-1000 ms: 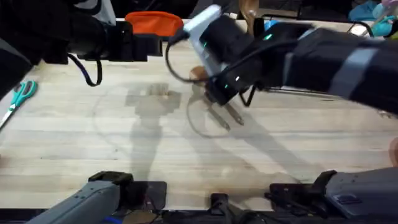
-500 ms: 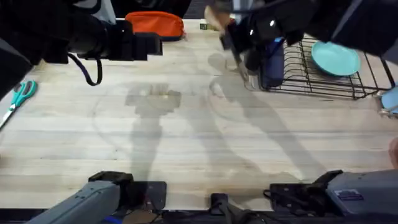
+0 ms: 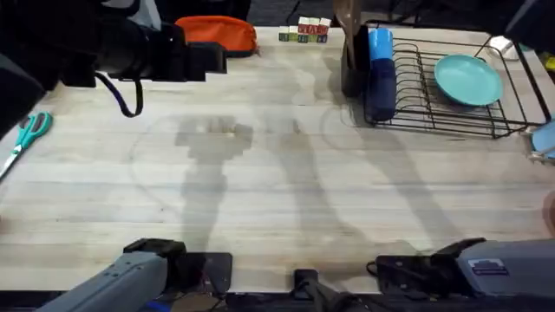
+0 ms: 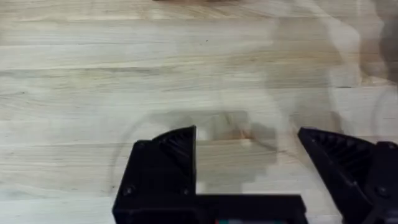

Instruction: Pick up the spoon on the table one by one and put them onto the rack

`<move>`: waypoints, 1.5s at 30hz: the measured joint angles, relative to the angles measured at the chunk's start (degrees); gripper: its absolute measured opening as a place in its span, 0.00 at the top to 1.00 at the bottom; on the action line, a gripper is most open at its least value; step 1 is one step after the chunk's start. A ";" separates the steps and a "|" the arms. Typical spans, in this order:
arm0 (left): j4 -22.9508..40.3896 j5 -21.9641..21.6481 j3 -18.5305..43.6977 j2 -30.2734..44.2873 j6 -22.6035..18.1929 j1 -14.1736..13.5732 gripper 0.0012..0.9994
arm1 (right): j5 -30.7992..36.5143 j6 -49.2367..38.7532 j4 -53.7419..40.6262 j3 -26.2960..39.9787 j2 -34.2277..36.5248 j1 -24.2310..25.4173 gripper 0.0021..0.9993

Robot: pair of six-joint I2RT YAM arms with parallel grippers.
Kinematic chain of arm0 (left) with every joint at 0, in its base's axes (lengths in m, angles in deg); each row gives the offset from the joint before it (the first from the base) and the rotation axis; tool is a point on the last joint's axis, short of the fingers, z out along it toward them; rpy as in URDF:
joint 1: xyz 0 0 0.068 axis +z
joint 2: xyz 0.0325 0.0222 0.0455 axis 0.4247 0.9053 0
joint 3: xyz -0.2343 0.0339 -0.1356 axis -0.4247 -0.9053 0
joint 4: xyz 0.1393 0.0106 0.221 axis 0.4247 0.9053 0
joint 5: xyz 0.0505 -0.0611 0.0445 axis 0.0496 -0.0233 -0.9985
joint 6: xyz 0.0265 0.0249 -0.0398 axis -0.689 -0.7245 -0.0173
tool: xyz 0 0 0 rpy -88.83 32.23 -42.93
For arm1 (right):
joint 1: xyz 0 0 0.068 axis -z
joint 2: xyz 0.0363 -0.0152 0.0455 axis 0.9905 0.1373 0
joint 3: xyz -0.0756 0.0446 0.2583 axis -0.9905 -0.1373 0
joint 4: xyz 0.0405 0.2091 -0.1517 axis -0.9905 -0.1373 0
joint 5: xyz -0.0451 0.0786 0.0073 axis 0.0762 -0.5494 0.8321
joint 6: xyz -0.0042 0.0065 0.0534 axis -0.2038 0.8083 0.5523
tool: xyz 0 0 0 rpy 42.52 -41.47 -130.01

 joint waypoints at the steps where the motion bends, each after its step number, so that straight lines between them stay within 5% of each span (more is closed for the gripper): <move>1: 0.00 0.00 0.00 0.00 0.00 0.00 0.01 | 0.00 -0.12 0.90 0.00 0.00 0.55 0.97; 15: -0.02 0.00 0.00 0.00 0.00 0.00 0.00 | 0.00 -2.42 12.44 -0.61 3.05 5.11 0.97; 22: 0.00 0.00 0.00 0.00 0.00 0.00 0.01 | 0.02 -1.70 18.13 -9.64 3.51 4.98 0.97; 45: -0.02 0.00 0.00 0.00 0.00 0.00 0.01 | 5.04 2.47 25.49 -23.01 3.56 1.70 0.97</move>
